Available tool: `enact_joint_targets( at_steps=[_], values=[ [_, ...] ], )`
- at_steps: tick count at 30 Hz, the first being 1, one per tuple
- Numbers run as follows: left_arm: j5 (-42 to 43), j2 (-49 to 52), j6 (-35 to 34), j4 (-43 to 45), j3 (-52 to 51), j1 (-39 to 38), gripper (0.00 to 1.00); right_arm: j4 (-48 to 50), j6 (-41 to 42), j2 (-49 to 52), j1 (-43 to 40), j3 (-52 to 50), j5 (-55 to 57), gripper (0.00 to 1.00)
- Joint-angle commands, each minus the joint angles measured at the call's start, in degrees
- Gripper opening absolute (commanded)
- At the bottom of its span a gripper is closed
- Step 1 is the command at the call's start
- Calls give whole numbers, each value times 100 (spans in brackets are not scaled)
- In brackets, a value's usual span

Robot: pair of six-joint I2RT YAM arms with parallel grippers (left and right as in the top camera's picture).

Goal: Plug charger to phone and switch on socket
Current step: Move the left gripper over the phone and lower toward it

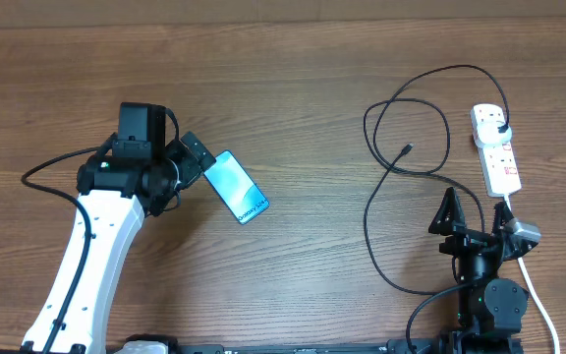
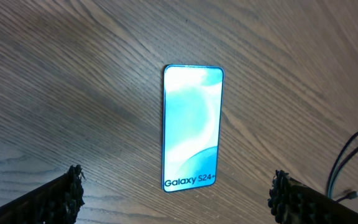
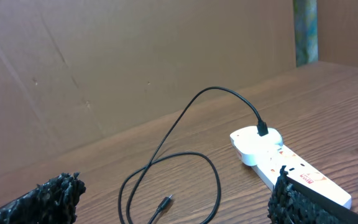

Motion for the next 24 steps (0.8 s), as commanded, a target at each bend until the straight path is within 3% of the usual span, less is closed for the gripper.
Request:
enact_joint_targets(
  at_steps=[1,6,15,22,24],
  values=[
    [11,63,122,-35,103,-35,100,24,-46,-15,9,-59,26,100],
    [636,87,-402,-232,103,-48,100,24,-46,-15,9,-59,26,100],
    [881,415,-984,-221,114,-262,100,24,-46,-15,9,-59,26,100],
    [1060,1108,-1019,-809,730,-407,100,24,-46,-15,9,-59,26,100],
    [942,1475,-743,-1025,1193,-444,100,24,-46,-15,9,-59,26,100]
  ],
)
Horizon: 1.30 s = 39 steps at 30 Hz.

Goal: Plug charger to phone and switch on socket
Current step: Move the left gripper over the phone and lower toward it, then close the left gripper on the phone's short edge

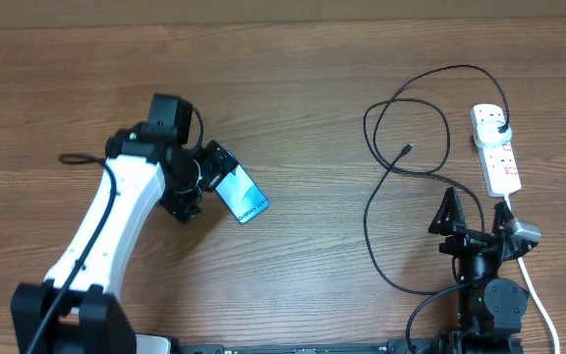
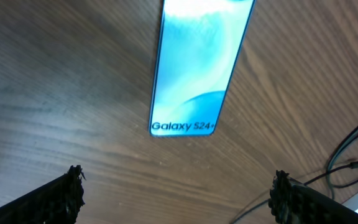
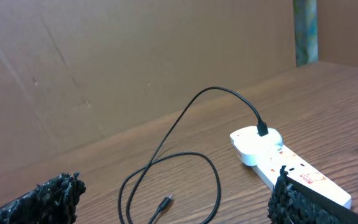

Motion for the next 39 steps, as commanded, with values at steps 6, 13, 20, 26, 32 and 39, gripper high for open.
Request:
enact_joint_targets(
  at_steps=[6,13,20,26,32,39],
  values=[
    [-363,1364,247,-529,1596,-173,100,26,-48,-15,9,-59,31,100],
    [-96,2312,337,-885,2118,-247,100,26,-48,-15,7,-59,31,100],
    [-374,2520,352,-660,2118,-407,100,26,-48,-15,9,-59,31,100],
    [-501,2588,350,-450,2116,-492,100,26,-48,-15,9,-59,31,100],
    [-914,2660,354,-549,2105,-490,100,26,-48,-15,7,-59,31,100],
    [-920,2675,352,-479,2050,-492,100,26,-48,-15,9,-59,31,100]
  ],
)
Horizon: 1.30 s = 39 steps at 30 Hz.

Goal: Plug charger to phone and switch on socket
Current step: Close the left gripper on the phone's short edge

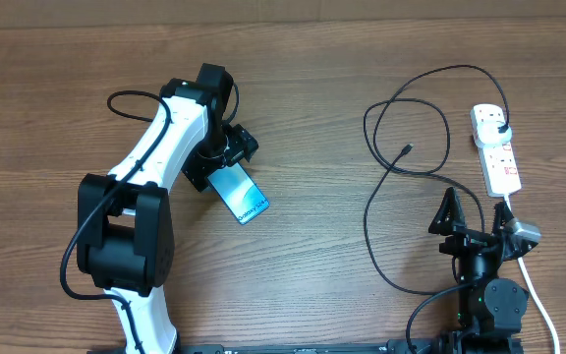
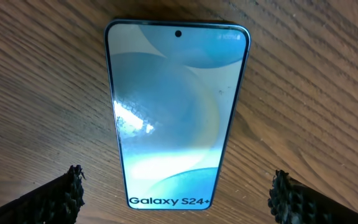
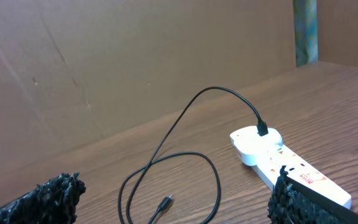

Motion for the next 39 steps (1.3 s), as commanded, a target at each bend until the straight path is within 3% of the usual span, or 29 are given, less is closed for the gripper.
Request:
enact_joint_targets(
  at_steps=[1,26,39],
  values=[
    [-153,105,87,52,44,-15,100,26,-44,-15,9,-59,26,100],
    [-463,105,55,466,-560,-278,100,26,-44,-15,9,-59,26,100],
    [-181,105,44,1370,-1126,-280,100,26,-44,-15,9,-59,26,100]
  ],
)
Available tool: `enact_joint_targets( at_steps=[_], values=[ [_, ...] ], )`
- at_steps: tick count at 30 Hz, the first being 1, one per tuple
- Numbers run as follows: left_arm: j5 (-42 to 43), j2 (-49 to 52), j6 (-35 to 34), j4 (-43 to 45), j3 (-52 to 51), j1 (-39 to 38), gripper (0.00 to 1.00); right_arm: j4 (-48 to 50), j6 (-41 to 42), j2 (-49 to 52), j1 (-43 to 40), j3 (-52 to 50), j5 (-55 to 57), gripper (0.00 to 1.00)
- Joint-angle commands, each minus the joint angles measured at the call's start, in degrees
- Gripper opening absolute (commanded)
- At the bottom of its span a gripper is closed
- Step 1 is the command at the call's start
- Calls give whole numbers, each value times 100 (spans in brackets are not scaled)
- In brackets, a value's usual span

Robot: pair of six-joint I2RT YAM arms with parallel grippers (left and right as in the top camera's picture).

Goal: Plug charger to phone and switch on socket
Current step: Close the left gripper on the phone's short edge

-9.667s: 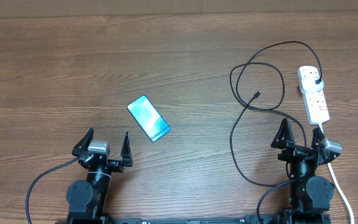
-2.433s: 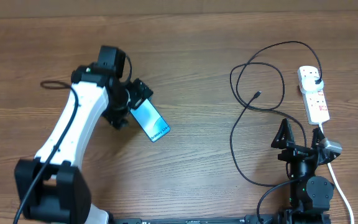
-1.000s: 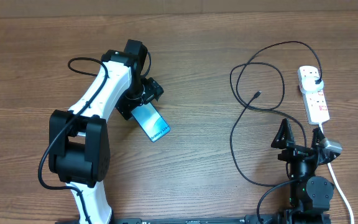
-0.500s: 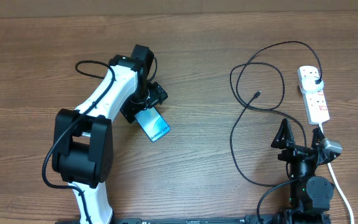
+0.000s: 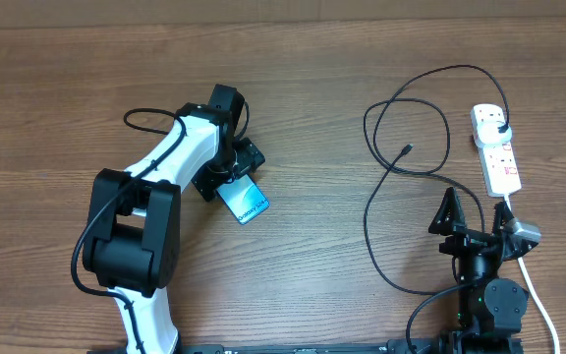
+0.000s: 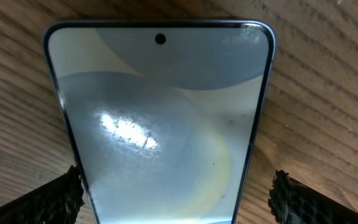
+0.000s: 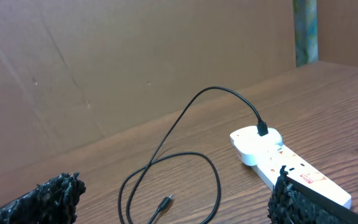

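Observation:
A blue-screened phone (image 5: 245,201) lies flat on the wooden table, and it fills the left wrist view (image 6: 160,124). My left gripper (image 5: 226,167) hangs low over its upper end, open, one finger on either side of the phone's width. The black charger cable (image 5: 386,138) loops from the white socket strip (image 5: 496,149), its free plug tip (image 5: 405,149) lying on the table, also seen in the right wrist view (image 7: 165,203). My right gripper (image 5: 475,218) rests open at the near right, pointing at the cable and strip (image 7: 291,165).
The strip's white lead (image 5: 540,295) runs down the right edge beside the right arm's base. A brown cardboard wall (image 7: 135,56) stands behind the table.
My left gripper has dropped lower and shifted slightly right over the phone, which now fills more of its wrist view. The phone, cable and right arm have not moved.
My left gripper stood open left of the phone. It then sat closer, at the phone's lower-left side, then above its upper end, and now hangs low with a finger on each side. The right arm, cable and strip stayed still throughout.

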Motion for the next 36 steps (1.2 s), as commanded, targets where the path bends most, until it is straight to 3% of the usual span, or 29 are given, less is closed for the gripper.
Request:
enact_joint_targets(
  at_steps=[1,14,26,36],
  values=[
    [52,72,4,11,-131,-44,100,26,-46,-15,9,-59,26,100],
    [87,72,0,66,-374,-50,100,28,-46,-15,7,-59,26,100],
    [269,72,-15,33,-411,-96,80,26,-46,-15,7,-59,26,100],
    [407,70,11,-221,-326,-72,73,28,-46,-15,9,-59,26,100]
  ],
)
